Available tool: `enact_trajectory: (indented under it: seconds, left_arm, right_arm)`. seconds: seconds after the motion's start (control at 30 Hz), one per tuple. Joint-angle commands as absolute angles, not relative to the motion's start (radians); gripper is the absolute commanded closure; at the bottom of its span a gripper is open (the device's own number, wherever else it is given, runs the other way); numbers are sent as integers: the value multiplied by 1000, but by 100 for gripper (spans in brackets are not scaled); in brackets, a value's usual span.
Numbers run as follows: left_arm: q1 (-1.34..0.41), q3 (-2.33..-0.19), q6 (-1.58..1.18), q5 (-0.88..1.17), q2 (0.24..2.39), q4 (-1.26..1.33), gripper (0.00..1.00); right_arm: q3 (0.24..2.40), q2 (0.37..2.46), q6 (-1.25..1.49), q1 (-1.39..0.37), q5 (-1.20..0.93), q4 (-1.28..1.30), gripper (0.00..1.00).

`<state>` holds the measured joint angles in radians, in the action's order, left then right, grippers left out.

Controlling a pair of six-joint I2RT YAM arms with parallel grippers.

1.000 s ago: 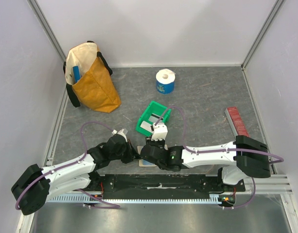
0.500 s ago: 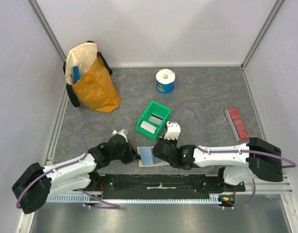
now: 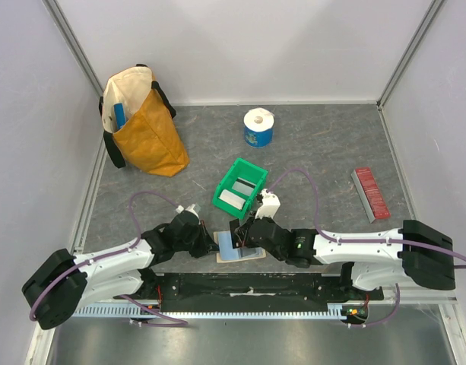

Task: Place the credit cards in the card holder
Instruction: Turn over the card slot in the card holder, then insert the credit card into the card holder.

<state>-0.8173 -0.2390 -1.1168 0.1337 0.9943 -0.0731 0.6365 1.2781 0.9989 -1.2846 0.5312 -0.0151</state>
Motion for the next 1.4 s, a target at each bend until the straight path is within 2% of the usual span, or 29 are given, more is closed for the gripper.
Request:
enact_trajectory:
  seconds: [0.0, 0.3, 0.53, 0.97, 1.37]
  left_arm:
    - [-816, -229, -1086, 130, 1002, -43, 98]
    - [-818, -221, -1089, 127, 1006, -35, 98]
    - [-815, -215, -1092, 132, 1025, -20, 98]
    - [-818, -210, -1100, 133, 1025, -14, 98]
    - [-816, -199, -1111, 127, 1011, -14, 98]
  right_arm:
    - [592, 1310, 1034, -1259, 457, -133, 100]
    - [401, 1319, 1077, -1141, 287, -386, 100]
    - [347, 1362, 1065, -1114, 215, -523, 100]
    - [299, 1443, 1127, -1109, 224, -565, 100]
    - [245, 1494, 1154, -1111, 150, -650, 100]
